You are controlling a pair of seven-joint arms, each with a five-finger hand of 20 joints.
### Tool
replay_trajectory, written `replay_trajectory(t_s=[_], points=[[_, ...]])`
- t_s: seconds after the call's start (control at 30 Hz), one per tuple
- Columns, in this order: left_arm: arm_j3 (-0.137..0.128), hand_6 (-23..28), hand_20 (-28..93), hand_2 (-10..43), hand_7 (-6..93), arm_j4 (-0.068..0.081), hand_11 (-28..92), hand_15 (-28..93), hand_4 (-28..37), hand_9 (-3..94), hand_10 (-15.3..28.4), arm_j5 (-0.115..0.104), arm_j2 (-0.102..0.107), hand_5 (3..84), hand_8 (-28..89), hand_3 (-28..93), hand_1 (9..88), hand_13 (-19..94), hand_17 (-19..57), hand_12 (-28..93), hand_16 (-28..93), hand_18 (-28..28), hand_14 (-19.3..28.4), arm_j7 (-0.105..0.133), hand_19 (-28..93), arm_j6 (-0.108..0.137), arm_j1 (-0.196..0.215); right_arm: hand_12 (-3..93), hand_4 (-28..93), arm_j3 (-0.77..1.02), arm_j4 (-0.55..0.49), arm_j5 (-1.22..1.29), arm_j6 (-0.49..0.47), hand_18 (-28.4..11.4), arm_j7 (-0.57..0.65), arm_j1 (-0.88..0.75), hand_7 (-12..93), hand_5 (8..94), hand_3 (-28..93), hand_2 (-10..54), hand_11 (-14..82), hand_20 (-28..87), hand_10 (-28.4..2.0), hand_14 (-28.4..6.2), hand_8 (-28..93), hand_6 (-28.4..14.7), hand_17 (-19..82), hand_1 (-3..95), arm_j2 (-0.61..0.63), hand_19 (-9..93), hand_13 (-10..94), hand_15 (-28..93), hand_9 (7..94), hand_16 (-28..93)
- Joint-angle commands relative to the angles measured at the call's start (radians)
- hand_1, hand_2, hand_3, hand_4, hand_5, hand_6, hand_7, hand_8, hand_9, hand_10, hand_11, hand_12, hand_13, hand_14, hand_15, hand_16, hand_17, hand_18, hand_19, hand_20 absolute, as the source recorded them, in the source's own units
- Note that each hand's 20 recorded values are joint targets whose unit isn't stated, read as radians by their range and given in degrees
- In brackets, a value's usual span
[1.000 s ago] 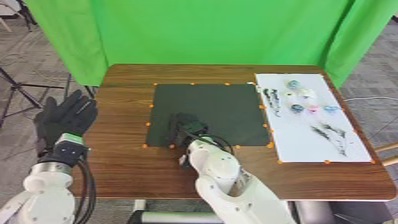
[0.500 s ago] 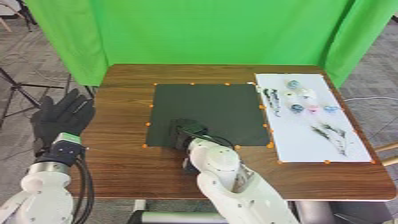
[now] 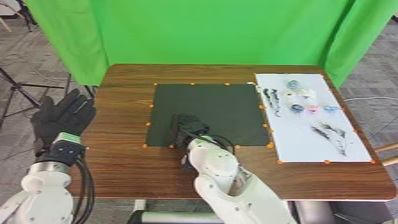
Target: Arrange flowers
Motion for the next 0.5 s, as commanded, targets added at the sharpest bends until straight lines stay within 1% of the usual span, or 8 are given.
replay_trajectory(t_s=[0.03,0.07,0.13,0.2,0.27,0.3,0.37,0.5], points=[[-0.018,8.1,10,17.9,18.1,0.002,28,50,-28.3,44.7,15.1,0.013,-0.022,49.1,-11,74,29.3,34,-2.9,11,-10,13.1,16.1,0.011,40,-0.047,0.043,31.5,-24,-0.051,-0.053,-0.139,0.053,-20.8,0.079,0.007,59,69.4,73,-9.5,38.8,49,-13.3,-10.5,-15,-3.7,50,25.6,0.051,93,79,54,82.2,32],[-0.017,8.2,10,17.8,18.1,-0.005,28,50,-28.3,44.6,15.1,0.002,-0.026,49.1,-11,74,29.2,34,-2.8,11,-10,13.1,16.1,0.003,40,-0.036,0.050,31.4,-24,-0.048,-0.060,-0.143,0.072,-21.1,0.088,-0.001,58,69.4,72,-9.5,38.6,49,-13.5,-10.6,-15,-3.8,50,24.6,0.057,93,79,54,82.1,32],[-0.022,7.8,10,17.5,18.1,-0.002,27,50,-28.3,43.8,14.8,0.003,-0.033,48.2,-11,74,29.1,33,-2.9,11,-10,13.1,15.9,-0.011,40,-0.076,0.060,31.3,-24,-0.034,-0.088,-0.098,0.090,-21.9,0.116,-0.009,57,69.3,70,-9.5,38.4,49,-14.1,-11.0,-15,-4.5,50,22.5,0.068,93,78,55,81.6,32],[-0.024,7.8,10,17.3,18.2,-0.005,27,50,-28.3,43.3,14.9,0.005,-0.044,47.5,-11,73,28.9,32,-3.0,11,-10,13.1,16.0,-0.013,39,-0.060,0.065,31.2,-25,-0.010,-0.124,-0.083,0.106,-22.2,0.110,-0.034,56,68.8,69,-9.5,38.3,49,-14.8,-11.5,-14,-5.2,51,20.6,0.077,93,78,55,81.1,32],[-0.029,7.8,10,17.1,18.1,-0.005,27,50,-28.3,42.9,14.9,-0.008,-0.041,47.2,-11,73,28.5,32,-3.1,11,-10,13.1,16.0,0.007,39,-0.070,0.071,31.1,-26,0.003,-0.151,-0.080,0.129,-22.4,0.101,-0.040,54,67.9,66,-9.5,38.3,49,-15.3,-11.9,-14,-5.9,51,18.2,0.090,93,78,56,80.4,32],[-0.038,7.8,10,17.0,18.0,-0.009,27,49,-28.3,42.8,14.9,0.007,-0.042,47.0,-11,73,28.1,32,-3.1,11,-10,13.1,16.0,-0.004,39,-0.067,0.080,31.2,-27,0.011,-0.166,-0.073,0.134,-22.5,0.105,-0.045,54,67.6,65,-9.5,38.3,49,-15.4,-12.0,-14,-6.1,51,18.2,0.093,93,78,56,80.1,32],[-0.035,7.9,10,16.9,17.6,-0.005,27,49,-28.3,42.5,14.9,0.000,-0.046,46.7,-10,73,27.7,32,-3.2,11,-9,13.1,16.0,0.004,39,-0.070,0.072,31.0,-28,0.029,-0.192,-0.077,0.163,-22.5,0.097,-0.053,51,67.3,61,-9.5,37.9,49,-16.0,-12.6,-13,-6.8,51,17.6,0.113,93,77,56,79.1,31],[-0.054,7.8,10,16.9,17.6,-0.022,27,49,-28.3,42.2,15.0,0.000,-0.047,46.7,-10,73,27.5,32,-3.3,11,-9,13.1,16.0,0.023,38,-0.083,0.099,29.0,-28,0.097,-0.249,-0.066,0.206,-23.2,0.113,-0.085,40,67.2,62,-9.5,34.8,49,-17.1,-13.1,-11,-7.4,50,15.7,0.174,93,76,56,77.5,31]])
